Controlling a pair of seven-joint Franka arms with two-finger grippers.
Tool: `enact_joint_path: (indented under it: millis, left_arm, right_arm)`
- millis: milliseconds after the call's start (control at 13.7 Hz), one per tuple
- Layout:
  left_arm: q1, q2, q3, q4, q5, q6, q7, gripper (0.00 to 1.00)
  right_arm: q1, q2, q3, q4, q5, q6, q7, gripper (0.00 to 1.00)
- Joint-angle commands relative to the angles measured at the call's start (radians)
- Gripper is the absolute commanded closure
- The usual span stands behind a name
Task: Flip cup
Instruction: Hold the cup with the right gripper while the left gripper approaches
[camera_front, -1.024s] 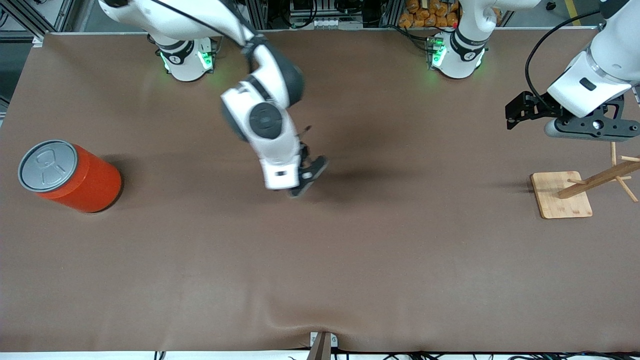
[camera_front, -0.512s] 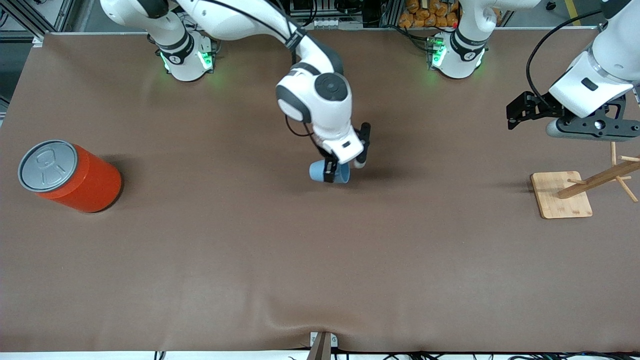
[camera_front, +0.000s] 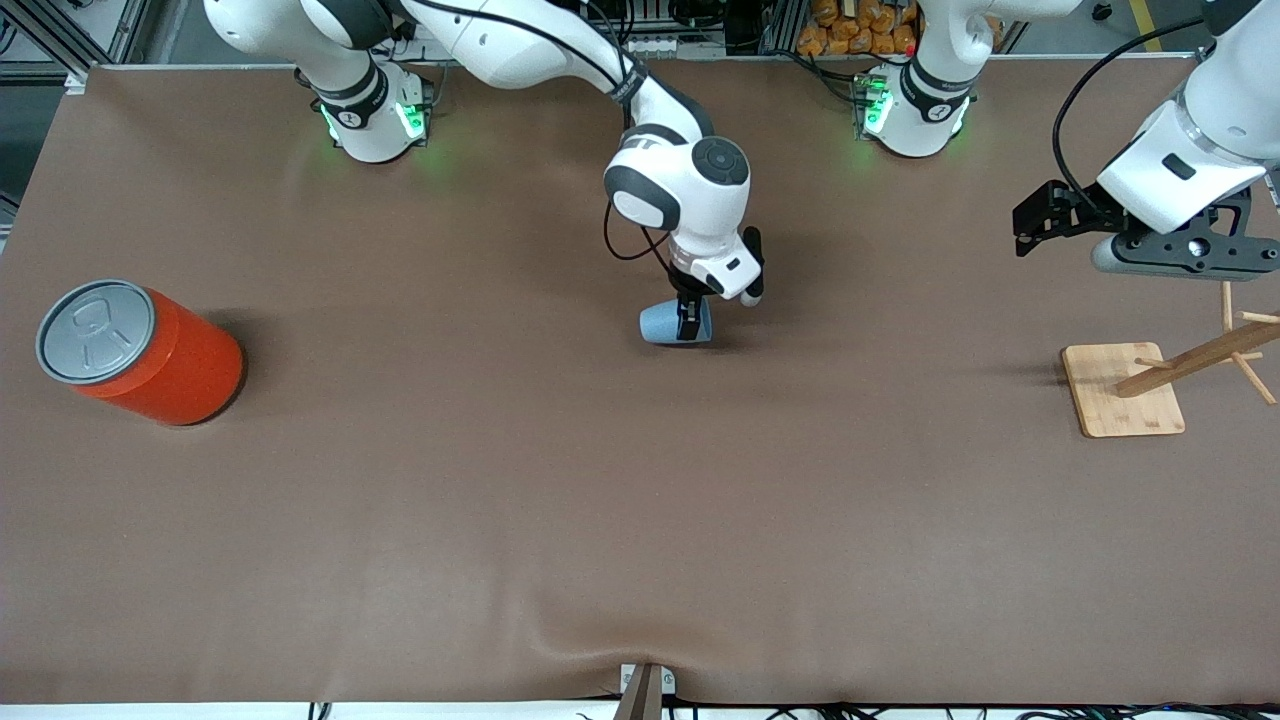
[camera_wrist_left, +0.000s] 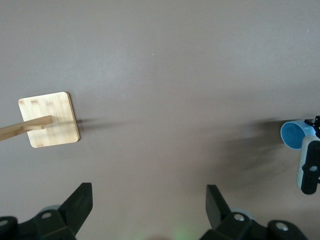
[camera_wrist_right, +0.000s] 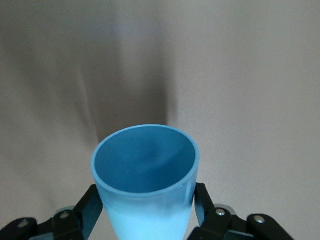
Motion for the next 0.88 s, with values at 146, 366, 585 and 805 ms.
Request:
enact_joint_path:
  millis: [146,366,585,805]
  left_arm:
    - [0.004,-0.014,-0.007,0.004,-0.003,-0.019,0.000,0.00]
    - [0.000,0.003,-0.015,0.005,-0.014,-0.019,-0.003,0.00]
    - [-0.009,0.058,-0.017,0.014,-0.095,-0.005,-0.003,0.00]
    - [-0.041,0.110,-0.024,0.014,-0.155,0.045,-0.006,0.00]
  right_arm:
    - [-0.002,0.034,0.001,0.030,-0.035,0.005,0.029,0.88]
    - [-0.005,0.040,0.001,0.029,-0.044,0.005,0.026,0.36]
    - [-0.007,0.039,0.001,0.032,-0.060,0.005,0.029,0.00]
    - [-0.008,0.037,0.001,0.032,-0.060,0.004,0.029,0.00]
